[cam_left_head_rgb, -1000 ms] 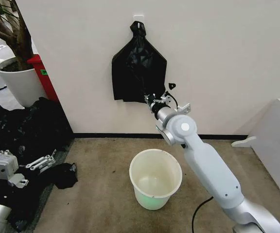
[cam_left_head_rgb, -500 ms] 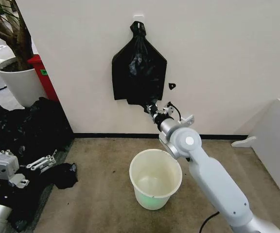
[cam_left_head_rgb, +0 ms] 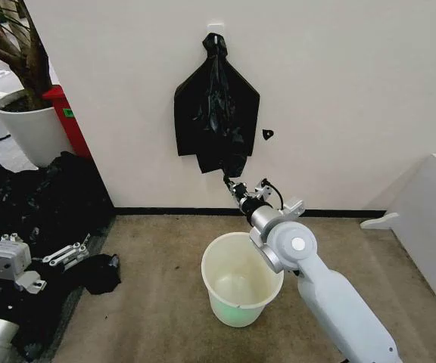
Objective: Place the garbage bag over the trash bin.
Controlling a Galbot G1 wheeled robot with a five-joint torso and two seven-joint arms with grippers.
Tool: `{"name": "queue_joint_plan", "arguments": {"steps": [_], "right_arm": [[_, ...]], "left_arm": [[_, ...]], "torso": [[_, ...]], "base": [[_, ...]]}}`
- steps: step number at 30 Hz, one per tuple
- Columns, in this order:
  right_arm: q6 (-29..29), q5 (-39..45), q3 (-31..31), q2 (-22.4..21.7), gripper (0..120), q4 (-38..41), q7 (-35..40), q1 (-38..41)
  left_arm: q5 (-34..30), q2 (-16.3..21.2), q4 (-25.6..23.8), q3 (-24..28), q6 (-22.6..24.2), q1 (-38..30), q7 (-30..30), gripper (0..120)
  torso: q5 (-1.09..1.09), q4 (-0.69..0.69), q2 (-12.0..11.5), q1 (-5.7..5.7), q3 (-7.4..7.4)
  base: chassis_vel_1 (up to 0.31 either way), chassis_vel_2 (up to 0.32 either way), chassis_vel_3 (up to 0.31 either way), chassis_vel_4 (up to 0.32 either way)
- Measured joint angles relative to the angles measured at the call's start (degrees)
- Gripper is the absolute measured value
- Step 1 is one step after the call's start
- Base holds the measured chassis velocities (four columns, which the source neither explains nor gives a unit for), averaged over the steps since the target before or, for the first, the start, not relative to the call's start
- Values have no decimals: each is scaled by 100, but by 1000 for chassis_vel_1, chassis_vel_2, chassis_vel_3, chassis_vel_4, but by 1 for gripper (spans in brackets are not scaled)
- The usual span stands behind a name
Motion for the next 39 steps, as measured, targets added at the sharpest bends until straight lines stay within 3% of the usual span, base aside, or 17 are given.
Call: {"name": "queue_joint_plan", "arguments": {"steps": [6, 12, 13, 18, 20, 25, 32, 39], "right_arm": [[-59, -17, -1, -27, 0, -101, -27, 445], [-151, -114, -192, -41, 0, -244, -41, 794], [-151, -114, -192, -41, 0, -244, -41, 794], [-179, -220, -260, 4, 0, -419, -92, 829], [-184, -246, -264, 8, 0, -437, -103, 821], [-227, -399, -311, 43, 0, -548, -181, 805], [-330, -510, -584, 370, 0, -920, -313, 1031], [-381, -551, -755, 614, 0, -1133, -373, 1174]], "left_arm": [[-218, 484, 0, -53, 103, -29, -183, 100], [-1030, 1635, 20, -88, 527, -601, -758, 100], [-1030, 1635, 20, -88, 527, -601, -758, 100], [-1833, 2979, 427, -74, 776, -1094, -1289, 100], [-1912, 3151, 512, -71, 784, -1129, -1330, 100], [-2680, 4148, 1031, 31, 887, -1565, -1652, 100], [-3424, 4668, 1284, 57, 1056, -2027, -1912, 100], [-3639, 5122, 1563, 218, 1203, -2397, -1947, 100]], "torso": [[-1, 1, 0, 0, 0], [-1, 0, 0, 0, 1], [-1, 0, 0, 0, 1], [1, -2, 0, 1, 1], [1, 0, 0, 0, 1], [0, -2, 0, 0, 1], [-1, 2, -1, 0, 1], [-1, 0, -1, 1, 1]], "base": [[0, 0, 0, 0], [0, 0, 0, 0], [0, 0, 0, 0], [0, 0, 0, 0], [0, 0, 0, 0], [0, 0, 0, 0], [0, 0, 0, 0], [0, 0, 0, 0]]}}
